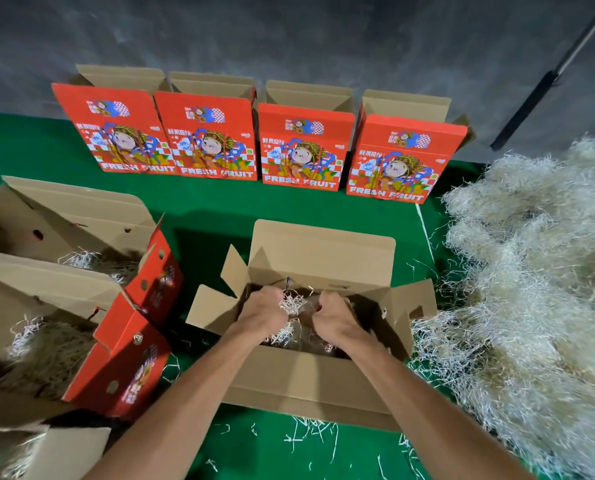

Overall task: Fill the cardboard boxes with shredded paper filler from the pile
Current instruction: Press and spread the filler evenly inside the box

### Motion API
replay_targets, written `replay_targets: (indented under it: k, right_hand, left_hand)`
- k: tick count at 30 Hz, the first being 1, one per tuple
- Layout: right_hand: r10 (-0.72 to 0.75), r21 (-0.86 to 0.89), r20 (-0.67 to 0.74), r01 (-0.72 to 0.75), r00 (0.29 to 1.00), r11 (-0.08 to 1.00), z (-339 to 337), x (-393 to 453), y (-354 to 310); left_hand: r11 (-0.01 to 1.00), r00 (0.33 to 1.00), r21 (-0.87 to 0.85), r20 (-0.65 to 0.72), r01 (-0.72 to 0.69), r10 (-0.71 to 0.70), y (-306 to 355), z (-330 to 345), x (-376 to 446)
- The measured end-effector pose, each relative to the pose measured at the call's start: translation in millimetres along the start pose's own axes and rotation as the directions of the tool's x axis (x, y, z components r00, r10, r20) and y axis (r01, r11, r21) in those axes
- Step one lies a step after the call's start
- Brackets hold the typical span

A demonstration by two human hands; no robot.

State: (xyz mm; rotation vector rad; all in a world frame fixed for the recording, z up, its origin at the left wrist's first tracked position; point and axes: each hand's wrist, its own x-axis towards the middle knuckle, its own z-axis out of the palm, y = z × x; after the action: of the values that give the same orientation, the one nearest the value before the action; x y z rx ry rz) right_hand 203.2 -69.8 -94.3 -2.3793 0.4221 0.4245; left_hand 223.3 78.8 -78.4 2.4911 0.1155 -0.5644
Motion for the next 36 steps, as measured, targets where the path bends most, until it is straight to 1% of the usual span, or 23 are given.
replay_targets:
  k: [3, 8, 12, 14, 16, 17, 19, 20, 21, 23, 24, 25, 26, 27, 28, 29, 30, 31, 32, 33, 34, 35, 36]
  right_hand:
    - [0.004, -0.078, -0.039, -0.007, 0.999, 0.997, -2.1, -2.7, -4.9]
    - [0.069, -0.239, -0.150, -0.104, 0.986, 0.965, -16.7, -5.1, 15.7]
    - [0.032, -0.365, -0.188, -0.100, 0.982, 0.926, -11.3, -4.4, 29.2]
    - [0.013, -0.401, -0.197, -0.093, 0.980, 0.911, -9.4, -6.2, 32.5]
    - [0.021, -0.372, -0.205, -0.097, 0.979, 0.923, -12.3, -5.5, 34.2]
    - [0.025, -0.357, -0.183, -0.090, 0.983, 0.930, -13.6, -4.5, 34.5]
    - [0.009, -0.350, -0.095, -0.041, 0.995, 0.936, -17.0, -0.4, 33.0]
    - [0.001, -0.316, -0.050, -0.017, 0.999, 0.949, -17.6, 1.2, 32.1]
    - [-0.003, -0.227, 0.021, 0.007, 1.000, 0.974, -18.6, 1.6, 29.8]
    - [-0.028, 0.060, 0.172, 0.018, 0.985, 0.998, -19.7, 3.4, 23.9]
    - [-0.022, 0.214, 0.230, -0.029, 0.973, 0.976, -19.5, 4.6, 19.7]
    - [-0.007, 0.380, 0.281, -0.105, 0.960, 0.919, -18.6, 6.2, 15.5]
    - [-0.007, 0.534, 0.332, -0.182, 0.943, 0.825, -17.4, 8.7, 12.0]
    - [-0.019, 0.578, 0.343, -0.195, 0.939, 0.793, -17.1, 10.9, 9.5]
    - [-0.039, 0.525, 0.333, -0.151, 0.942, 0.838, -18.4, 13.0, 7.6]
    - [-0.055, 0.378, 0.323, -0.075, 0.945, 0.923, -19.3, 14.0, 6.9]
    - [-0.099, 0.218, 0.334, 0.025, 0.937, 0.976, -17.9, 16.2, 8.8]
    - [-0.122, 0.054, 0.378, 0.110, 0.918, 0.992, -14.2, 17.9, 12.7]
    - [-0.136, -0.102, 0.432, 0.198, 0.892, 0.975, -9.1, 18.7, 18.6]
    - [-0.102, -0.235, 0.464, 0.234, 0.880, 0.944, -2.1, 18.6, 23.6]
    - [-0.061, -0.302, 0.471, 0.226, 0.880, 0.926, 5.8, 20.9, 28.0]
    - [-0.009, -0.355, 0.482, 0.204, 0.876, 0.912, 11.4, 21.2, 31.6]
    - [0.002, -0.383, 0.483, 0.208, 0.876, 0.900, 18.3, 26.5, 35.1]
  left_hand:
    - [0.992, 0.996, 0.124, -0.080, -0.032, 0.042, 0.6, 0.0, -3.0]
    - [0.959, 0.988, 0.283, -0.138, -0.030, 0.072, -14.3, -2.5, -3.4]
    - [0.891, 0.979, 0.451, -0.154, -0.051, 0.134, -10.8, 4.3, -4.7]
    - [0.847, 0.977, 0.529, -0.150, -0.047, 0.148, -10.7, 3.6, -4.5]
    - [0.808, 0.981, 0.588, -0.133, -0.036, 0.140, -12.4, 4.2, -3.6]
    - [0.795, 0.986, 0.606, -0.113, -0.030, 0.123, -12.8, 5.5, -4.5]
    - [0.789, 0.994, 0.614, -0.071, -0.022, 0.083, -12.5, 5.4, -4.3]
    - [0.803, 0.996, 0.595, -0.038, -0.042, 0.080, -13.1, 4.2, -2.7]
    - [0.828, 0.995, 0.553, 0.016, -0.094, 0.102, -14.1, 1.9, 0.0]
    - [0.865, 0.968, 0.433, 0.134, -0.252, 0.215, -13.5, -2.9, 3.9]
    - [0.868, 0.946, 0.380, 0.171, -0.321, 0.275, -11.3, -5.2, 4.5]
    - [0.865, 0.925, 0.331, 0.188, -0.377, 0.331, -8.3, -6.1, 5.7]
    - [0.865, 0.906, 0.275, 0.193, -0.419, 0.378, -5.0, -6.0, 8.8]
    - [0.872, 0.893, 0.212, 0.198, -0.442, 0.405, -1.2, -5.5, 10.9]
    - [0.883, 0.887, 0.147, 0.205, -0.446, 0.414, 1.4, -4.2, 14.5]
    - [0.892, 0.885, 0.113, 0.227, -0.438, 0.406, 2.9, -2.7, 18.0]
    - [0.899, 0.883, 0.102, 0.262, -0.426, 0.389, 2.4, -0.5, 21.4]
    - [0.911, 0.888, 0.122, 0.307, -0.393, 0.342, 1.7, 0.5, 23.5]
    - [0.924, 0.886, 0.143, 0.366, -0.356, 0.285, -0.9, 4.0, 26.9]
    - [0.925, 0.881, 0.214, 0.430, -0.313, 0.199, -2.6, 6.3, 27.9]
    - [0.909, 0.875, 0.306, 0.471, -0.282, 0.113, -7.0, 10.4, 29.8]
    - [0.870, 0.869, 0.411, 0.493, -0.270, 0.037, -9.6, 12.6, 28.9]
    - [0.833, 0.869, 0.482, 0.495, -0.272, -0.003, -13.4, 16.3, 31.7]
